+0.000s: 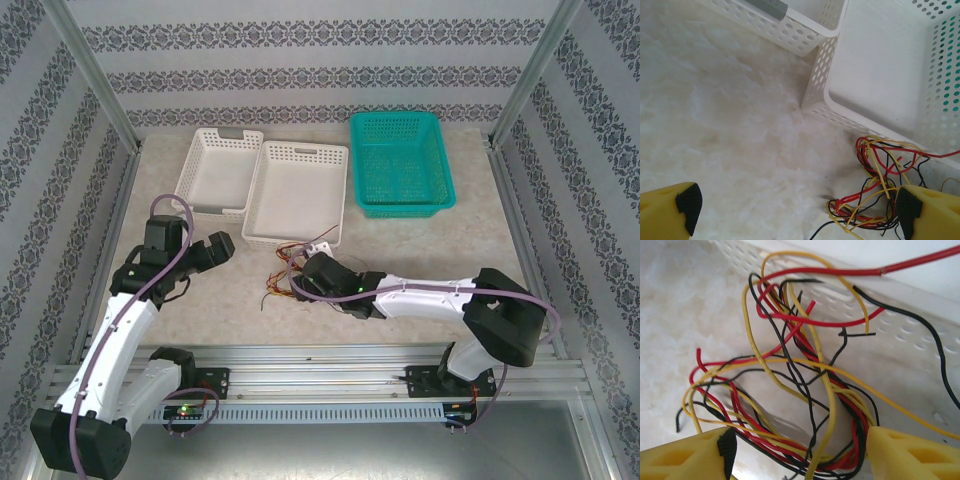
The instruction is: Untangle the cables
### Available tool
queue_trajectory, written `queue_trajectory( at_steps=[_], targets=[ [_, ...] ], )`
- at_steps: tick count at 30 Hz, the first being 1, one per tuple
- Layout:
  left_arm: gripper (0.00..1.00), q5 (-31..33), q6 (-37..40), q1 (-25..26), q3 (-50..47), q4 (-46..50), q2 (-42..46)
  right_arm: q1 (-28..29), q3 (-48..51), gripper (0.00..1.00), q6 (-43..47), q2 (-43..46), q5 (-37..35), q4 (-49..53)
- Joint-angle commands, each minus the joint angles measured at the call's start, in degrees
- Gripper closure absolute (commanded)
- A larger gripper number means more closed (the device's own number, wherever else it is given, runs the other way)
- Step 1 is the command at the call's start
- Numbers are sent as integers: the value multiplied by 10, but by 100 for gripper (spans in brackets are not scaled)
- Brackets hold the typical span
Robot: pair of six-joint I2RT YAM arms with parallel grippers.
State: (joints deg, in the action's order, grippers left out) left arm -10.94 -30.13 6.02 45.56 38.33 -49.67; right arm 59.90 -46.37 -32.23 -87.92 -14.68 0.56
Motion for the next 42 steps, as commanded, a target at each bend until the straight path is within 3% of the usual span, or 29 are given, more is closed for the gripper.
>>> queue_trajectory(
  at_steps=[1, 7, 15, 25, 36, 42],
  targets=[
    [0, -6, 15, 7, -2, 17, -6, 2, -12, 30, 44, -16, 11, 29],
    [0, -8, 15, 10, -4, 17, -9, -3, -68, 31, 80, -79, 29, 56],
    [0, -5, 17, 14, -4, 17, -9, -21, -118, 42, 96, -133, 42, 82],
    [0, -8, 19, 14, -3, 15, -17, -31, -140, 65, 121, -173, 35, 90],
    [0, -8, 22, 16, -2, 16, -19, -33, -104, 98, 134, -132, 51, 61],
    [0, -11, 24, 20, -1, 16, -20, -25, -73, 100, 152, -64, 54, 59]
  ],
)
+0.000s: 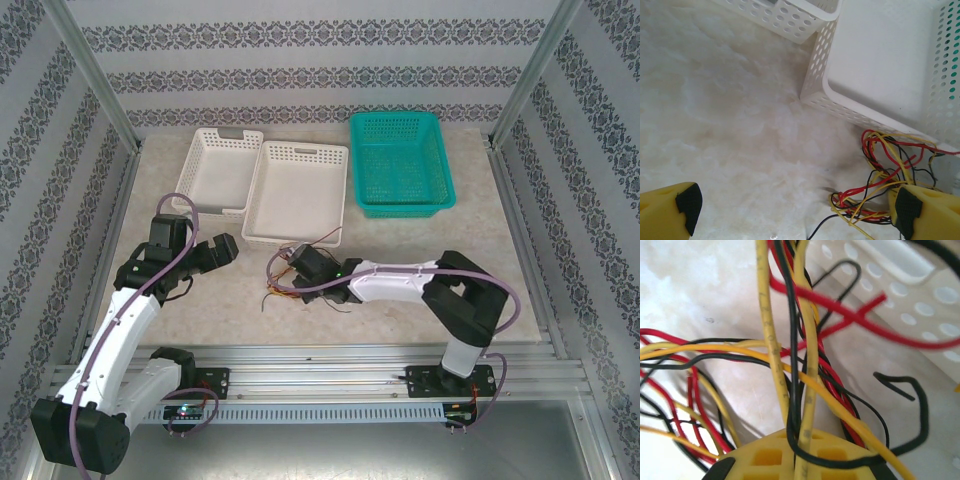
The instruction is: Untangle the cables
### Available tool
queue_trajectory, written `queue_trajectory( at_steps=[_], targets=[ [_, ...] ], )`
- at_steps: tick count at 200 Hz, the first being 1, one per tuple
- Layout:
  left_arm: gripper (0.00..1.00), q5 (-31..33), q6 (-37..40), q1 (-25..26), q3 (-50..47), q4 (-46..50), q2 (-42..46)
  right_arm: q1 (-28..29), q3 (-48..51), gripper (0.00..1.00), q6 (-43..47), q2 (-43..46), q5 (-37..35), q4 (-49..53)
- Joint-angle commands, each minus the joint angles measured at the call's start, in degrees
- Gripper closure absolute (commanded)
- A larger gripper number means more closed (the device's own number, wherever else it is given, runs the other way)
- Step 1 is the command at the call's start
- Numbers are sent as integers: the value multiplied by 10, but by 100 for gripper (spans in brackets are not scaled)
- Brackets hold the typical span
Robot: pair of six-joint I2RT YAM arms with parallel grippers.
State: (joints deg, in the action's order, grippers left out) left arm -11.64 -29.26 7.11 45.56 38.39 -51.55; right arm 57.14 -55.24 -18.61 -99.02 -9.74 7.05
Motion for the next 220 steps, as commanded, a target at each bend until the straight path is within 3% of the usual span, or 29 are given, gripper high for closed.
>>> queue_trajectory(
  at_steps=[1, 47, 66, 112, 159, 197, 220],
  targets=[
    [0, -6, 16, 9, -2, 15, -1, 2, 21, 100, 19, 62, 6, -5],
    [0, -52, 14, 10, -4, -11, 6, 2, 48, 100, 33, 177, 33, -3],
    [0, -99, 3, 16, -12, -41, 17, 1, 45, 100, 37, 216, 35, 9],
    [0, -173, -58, 73, -44, -148, 47, -27, 48, 100, 35, 288, 81, 8],
    [0, -234, -158, 100, -111, -316, 68, -49, 69, 100, 24, 329, 143, -23],
    [0, -278, -264, 110, -181, -510, 70, -50, 91, 100, 17, 339, 153, -51],
    [0, -282, -293, 124, -201, -568, 57, -51, 105, 100, 15, 351, 150, -73]
  ],
)
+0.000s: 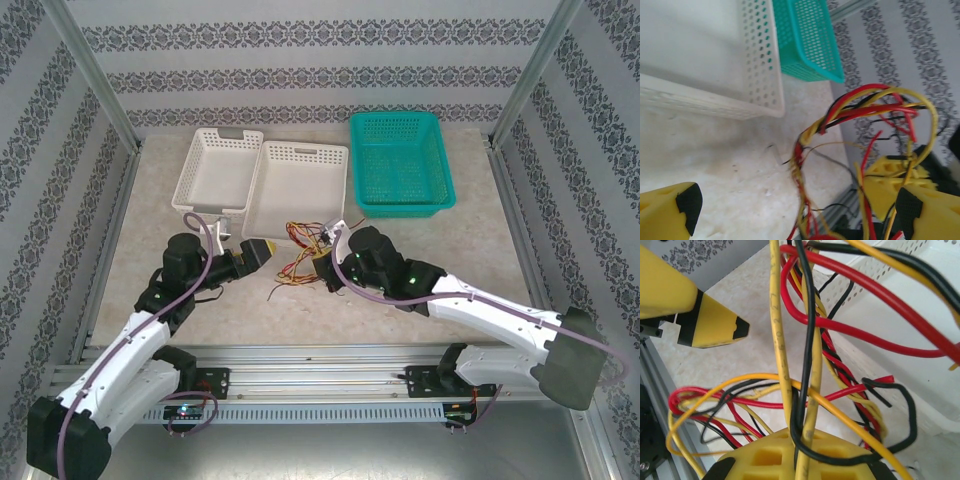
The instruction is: Untangle the cables
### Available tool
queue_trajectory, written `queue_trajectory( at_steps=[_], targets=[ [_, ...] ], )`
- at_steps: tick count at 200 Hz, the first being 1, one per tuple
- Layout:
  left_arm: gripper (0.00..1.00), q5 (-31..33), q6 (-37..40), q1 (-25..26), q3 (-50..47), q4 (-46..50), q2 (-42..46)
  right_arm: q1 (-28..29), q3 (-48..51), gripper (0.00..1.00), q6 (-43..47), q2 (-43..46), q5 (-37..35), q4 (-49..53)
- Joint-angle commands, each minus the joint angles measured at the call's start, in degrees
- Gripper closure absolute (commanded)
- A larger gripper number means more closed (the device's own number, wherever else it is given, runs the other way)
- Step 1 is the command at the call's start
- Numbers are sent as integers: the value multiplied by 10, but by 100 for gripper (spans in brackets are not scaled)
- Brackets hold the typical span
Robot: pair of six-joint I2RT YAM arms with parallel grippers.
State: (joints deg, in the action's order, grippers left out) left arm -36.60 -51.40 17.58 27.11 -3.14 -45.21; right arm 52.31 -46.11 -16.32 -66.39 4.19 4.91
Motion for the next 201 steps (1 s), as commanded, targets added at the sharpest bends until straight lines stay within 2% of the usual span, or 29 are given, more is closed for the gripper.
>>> queue_trajectory(
  at_steps=[1, 35, 55, 74, 107, 135, 201],
  targets=[
    [0, -33, -73, 20, -17, -154, -7, -3, 14, 100, -8, 25, 10, -53],
    [0, -30, -113, 59, -47, -246, -31, -4, 33, 100, -10, 41, -17, -78],
    [3, -28, -130, 87, -58, -295, -48, -5, 48, 100, -14, 52, -38, -98],
    [5, -30, -134, 111, -57, -307, -67, -6, 66, 100, -20, 68, -59, -127],
    [8, -17, -137, 138, -58, -341, -99, -6, 71, 100, -21, 69, -47, -150],
    [11, -34, -146, 156, -48, -384, -141, -7, 70, 100, -23, 60, -47, -154],
    [20, -32, -116, 177, -48, -370, -148, -6, 72, 100, -29, 59, -31, -162]
  ],
)
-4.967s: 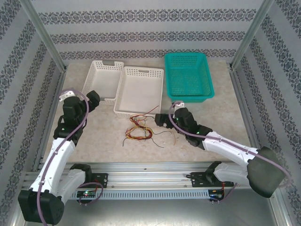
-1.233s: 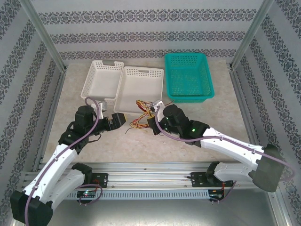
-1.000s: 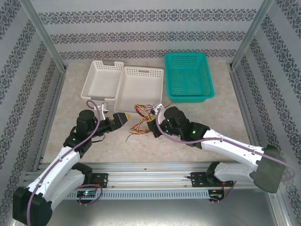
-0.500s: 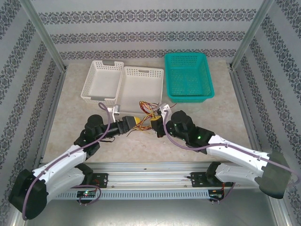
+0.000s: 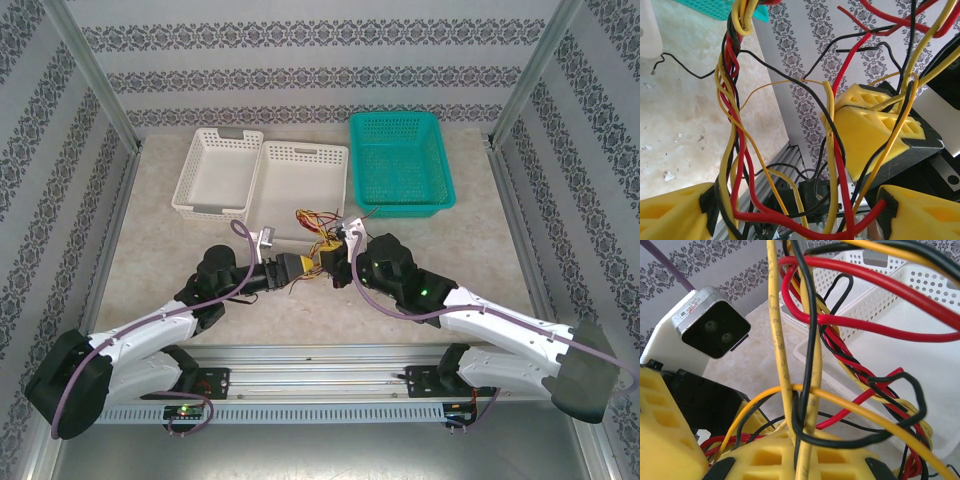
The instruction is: Untangle the cables
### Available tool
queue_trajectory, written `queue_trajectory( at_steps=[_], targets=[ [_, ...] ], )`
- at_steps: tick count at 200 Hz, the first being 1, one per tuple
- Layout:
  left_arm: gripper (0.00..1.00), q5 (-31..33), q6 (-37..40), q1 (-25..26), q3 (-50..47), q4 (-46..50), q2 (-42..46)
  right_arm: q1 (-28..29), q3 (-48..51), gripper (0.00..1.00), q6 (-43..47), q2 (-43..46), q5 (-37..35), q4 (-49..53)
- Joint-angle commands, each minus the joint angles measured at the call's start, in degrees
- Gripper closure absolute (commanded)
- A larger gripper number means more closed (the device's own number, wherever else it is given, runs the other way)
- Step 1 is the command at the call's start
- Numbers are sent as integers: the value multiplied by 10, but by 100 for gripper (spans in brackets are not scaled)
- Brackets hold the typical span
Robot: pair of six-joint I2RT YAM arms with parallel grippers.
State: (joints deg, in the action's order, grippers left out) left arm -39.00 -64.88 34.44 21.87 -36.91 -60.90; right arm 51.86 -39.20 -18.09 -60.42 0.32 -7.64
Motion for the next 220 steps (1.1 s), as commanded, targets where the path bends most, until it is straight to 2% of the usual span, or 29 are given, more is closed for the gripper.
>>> queue_trajectory(
  at_steps=[1, 71, 102, 116, 143, 166, 186, 201, 220],
  targets=[
    [20, -9, 19, 9, 4, -32, 9, -2, 3, 100, -11, 0, 7, -37],
    [40, -4, 36, 15, 8, -21, 16, -2, 10, 100, -25, -7, 20, -45],
    [59, 1, 43, 16, 6, -13, 23, -2, 14, 100, -30, -6, 26, -44],
    [64, 3, 47, 16, 6, -5, 27, -2, 15, 100, -33, -6, 30, -43],
    [78, 3, 53, 17, 9, 8, 33, -2, 17, 100, -37, -2, 31, -39],
    [99, 7, 69, 17, 12, 41, 46, -2, 18, 100, -40, 7, 21, -30],
    [100, 11, 84, 17, 13, 74, 63, -2, 18, 100, -41, 20, 5, -15],
    [100, 12, 98, 17, 13, 102, 80, -2, 21, 89, -43, 33, -8, -2],
    [100, 9, 123, 17, 17, 157, 99, -3, 21, 63, -48, 55, -35, 25]
  ],
)
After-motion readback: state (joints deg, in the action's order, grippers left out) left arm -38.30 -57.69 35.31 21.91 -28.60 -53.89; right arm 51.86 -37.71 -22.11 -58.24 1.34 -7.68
